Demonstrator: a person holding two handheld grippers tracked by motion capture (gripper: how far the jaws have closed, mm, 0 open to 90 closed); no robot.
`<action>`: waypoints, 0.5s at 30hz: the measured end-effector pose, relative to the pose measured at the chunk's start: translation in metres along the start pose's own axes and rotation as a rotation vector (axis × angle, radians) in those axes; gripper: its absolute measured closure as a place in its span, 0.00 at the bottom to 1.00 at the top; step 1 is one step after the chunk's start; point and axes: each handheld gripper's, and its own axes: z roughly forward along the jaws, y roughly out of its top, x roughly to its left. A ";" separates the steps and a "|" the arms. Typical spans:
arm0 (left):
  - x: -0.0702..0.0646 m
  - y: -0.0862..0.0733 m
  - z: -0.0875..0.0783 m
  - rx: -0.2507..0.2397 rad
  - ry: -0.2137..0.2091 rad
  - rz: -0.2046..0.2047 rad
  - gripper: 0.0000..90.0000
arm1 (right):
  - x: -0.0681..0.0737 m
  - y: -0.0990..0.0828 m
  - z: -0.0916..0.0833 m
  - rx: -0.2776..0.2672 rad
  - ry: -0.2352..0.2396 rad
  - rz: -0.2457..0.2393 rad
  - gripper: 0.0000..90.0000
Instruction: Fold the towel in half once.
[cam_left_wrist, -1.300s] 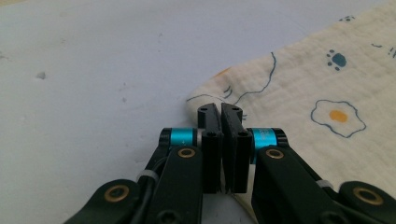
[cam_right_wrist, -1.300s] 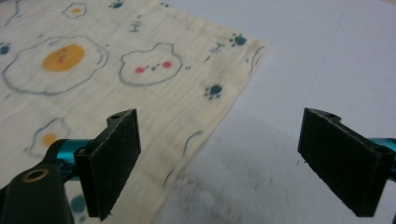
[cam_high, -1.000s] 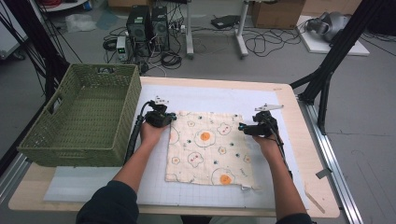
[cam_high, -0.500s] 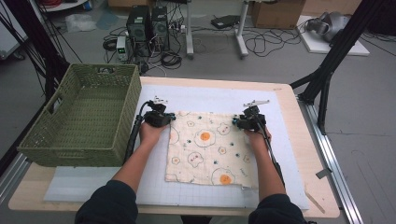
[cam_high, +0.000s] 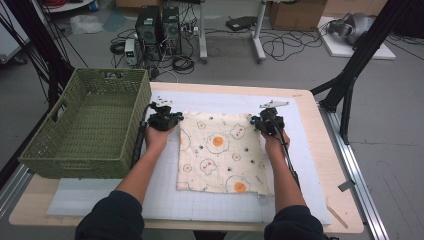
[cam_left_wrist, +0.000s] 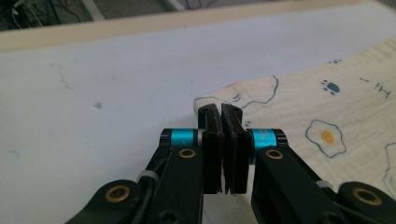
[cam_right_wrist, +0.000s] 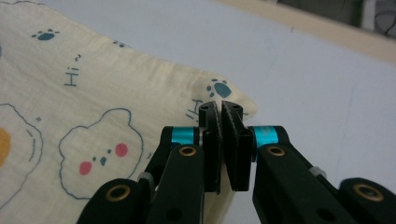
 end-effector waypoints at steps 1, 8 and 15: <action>0.001 0.002 -0.003 -0.023 -0.003 -0.006 0.96 | 0.001 0.004 -0.003 -0.024 -0.009 -0.002 0.96; -0.002 0.004 -0.013 -0.011 -0.056 -0.004 0.96 | 0.002 0.008 -0.013 -0.050 0.018 0.002 0.96; -0.014 0.009 -0.023 -0.008 -0.090 0.044 0.96 | 0.008 0.010 -0.027 -0.058 0.047 -0.037 0.96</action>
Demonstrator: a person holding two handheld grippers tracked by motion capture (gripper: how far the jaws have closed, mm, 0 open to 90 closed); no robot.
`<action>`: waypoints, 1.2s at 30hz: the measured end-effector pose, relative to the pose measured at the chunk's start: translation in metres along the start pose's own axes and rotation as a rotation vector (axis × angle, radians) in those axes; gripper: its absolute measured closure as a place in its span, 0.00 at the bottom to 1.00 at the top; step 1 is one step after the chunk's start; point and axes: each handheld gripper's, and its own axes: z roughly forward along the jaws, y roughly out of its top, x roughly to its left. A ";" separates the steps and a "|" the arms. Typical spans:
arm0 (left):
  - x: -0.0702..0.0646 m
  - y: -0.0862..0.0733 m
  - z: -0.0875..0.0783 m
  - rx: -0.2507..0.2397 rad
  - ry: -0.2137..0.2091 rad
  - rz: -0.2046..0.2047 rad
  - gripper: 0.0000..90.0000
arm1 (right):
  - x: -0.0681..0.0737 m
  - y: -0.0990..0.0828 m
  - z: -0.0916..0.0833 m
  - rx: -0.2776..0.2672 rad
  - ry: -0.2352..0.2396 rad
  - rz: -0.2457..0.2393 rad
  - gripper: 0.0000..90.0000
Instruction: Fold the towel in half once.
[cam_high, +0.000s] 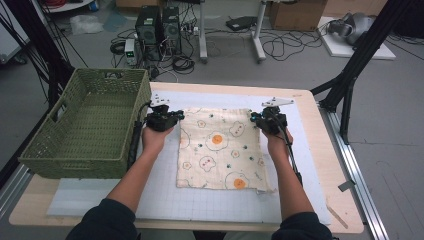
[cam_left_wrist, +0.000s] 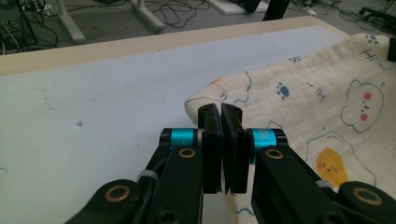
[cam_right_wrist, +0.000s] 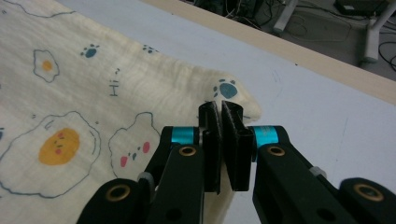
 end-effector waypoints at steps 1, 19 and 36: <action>-0.001 0.000 -0.001 -0.002 -0.001 -0.001 0.96 | 0.000 0.000 -0.002 -0.003 0.001 0.003 0.96; -0.008 0.003 -0.014 -0.020 -0.016 0.010 0.96 | 0.001 -0.009 -0.018 -0.026 0.028 0.013 0.96; -0.007 -0.005 -0.023 -0.050 -0.009 -0.024 0.96 | 0.003 -0.007 -0.025 -0.051 0.033 0.009 0.96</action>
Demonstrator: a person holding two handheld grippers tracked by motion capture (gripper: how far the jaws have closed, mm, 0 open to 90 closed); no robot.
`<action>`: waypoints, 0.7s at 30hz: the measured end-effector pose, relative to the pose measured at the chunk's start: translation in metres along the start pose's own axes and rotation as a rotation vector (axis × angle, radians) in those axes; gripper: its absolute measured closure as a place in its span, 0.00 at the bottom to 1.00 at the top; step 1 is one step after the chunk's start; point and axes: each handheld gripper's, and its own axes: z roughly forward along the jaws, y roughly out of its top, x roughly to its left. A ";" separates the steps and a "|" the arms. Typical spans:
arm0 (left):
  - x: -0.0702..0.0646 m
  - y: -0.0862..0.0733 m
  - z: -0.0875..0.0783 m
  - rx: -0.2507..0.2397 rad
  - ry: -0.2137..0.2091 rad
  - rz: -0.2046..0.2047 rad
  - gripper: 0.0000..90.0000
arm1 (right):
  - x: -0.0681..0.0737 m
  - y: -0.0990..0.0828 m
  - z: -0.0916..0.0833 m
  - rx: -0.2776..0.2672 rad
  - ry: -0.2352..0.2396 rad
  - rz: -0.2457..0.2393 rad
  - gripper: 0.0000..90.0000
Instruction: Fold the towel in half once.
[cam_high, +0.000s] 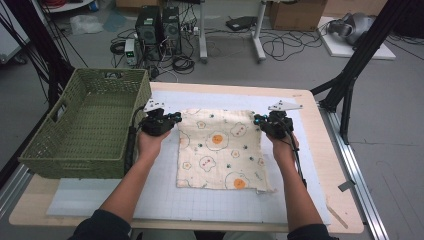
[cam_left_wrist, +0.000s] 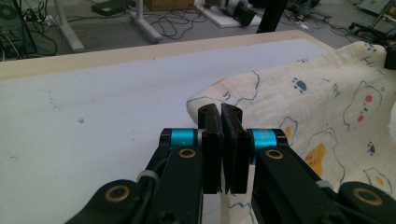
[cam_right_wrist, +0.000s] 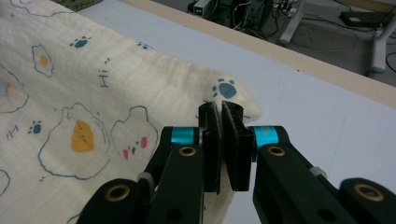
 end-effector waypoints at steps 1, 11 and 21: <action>0.000 0.000 0.000 -0.002 0.001 0.000 0.96 | 0.000 0.000 -0.001 -0.002 0.001 0.003 0.96; -0.009 0.001 -0.014 -0.018 -0.024 0.020 0.96 | 0.005 -0.002 -0.011 -0.013 0.019 -0.015 0.96; -0.028 -0.015 -0.037 -0.029 -0.069 0.067 0.96 | 0.019 -0.020 -0.039 -0.020 0.039 -0.040 0.96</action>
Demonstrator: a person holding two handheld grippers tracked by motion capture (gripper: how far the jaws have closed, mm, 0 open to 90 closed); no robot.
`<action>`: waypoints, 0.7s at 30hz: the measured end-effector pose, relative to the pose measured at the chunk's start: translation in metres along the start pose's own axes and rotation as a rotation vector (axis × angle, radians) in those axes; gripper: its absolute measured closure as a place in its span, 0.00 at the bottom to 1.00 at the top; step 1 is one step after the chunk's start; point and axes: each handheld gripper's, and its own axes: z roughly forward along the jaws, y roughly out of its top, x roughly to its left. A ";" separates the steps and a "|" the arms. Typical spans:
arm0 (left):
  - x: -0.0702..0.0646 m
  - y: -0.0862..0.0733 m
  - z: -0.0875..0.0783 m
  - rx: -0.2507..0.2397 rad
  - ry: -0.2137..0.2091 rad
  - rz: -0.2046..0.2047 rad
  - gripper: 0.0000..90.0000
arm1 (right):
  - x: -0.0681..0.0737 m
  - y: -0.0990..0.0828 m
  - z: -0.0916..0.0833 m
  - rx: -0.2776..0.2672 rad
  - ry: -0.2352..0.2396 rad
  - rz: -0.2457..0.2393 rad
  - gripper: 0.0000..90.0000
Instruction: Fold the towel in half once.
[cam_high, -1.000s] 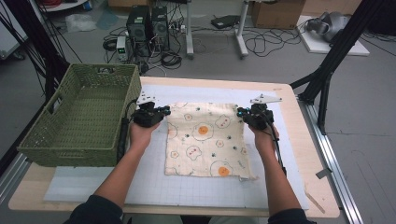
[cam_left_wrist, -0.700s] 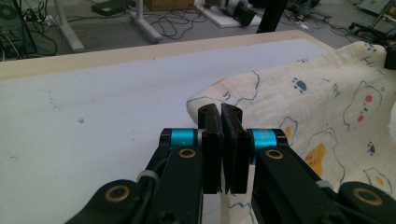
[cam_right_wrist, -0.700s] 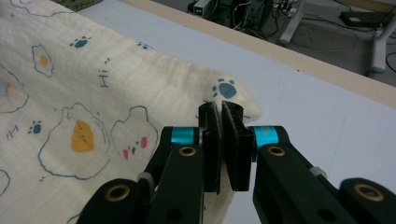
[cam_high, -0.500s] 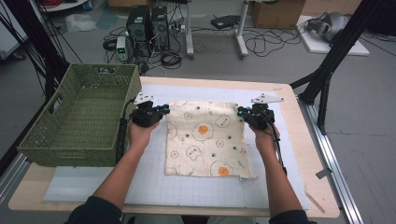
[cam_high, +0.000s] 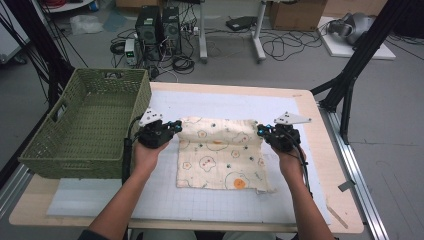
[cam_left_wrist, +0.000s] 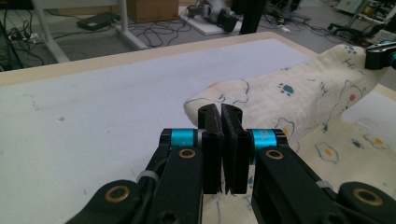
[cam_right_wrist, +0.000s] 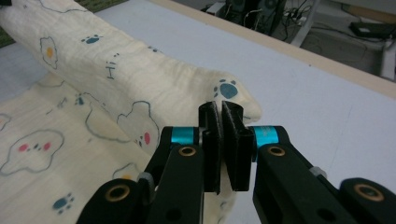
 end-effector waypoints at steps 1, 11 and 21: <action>-0.002 -0.002 -0.002 0.003 -0.002 0.012 0.96 | 0.002 -0.002 -0.004 -0.012 -0.003 -0.005 0.96; -0.016 -0.027 -0.018 0.027 -0.048 0.029 0.96 | 0.017 -0.031 -0.021 0.007 0.020 -0.005 0.96; -0.027 -0.046 -0.023 0.071 -0.081 0.055 0.96 | 0.027 -0.056 -0.031 0.033 0.038 -0.012 0.96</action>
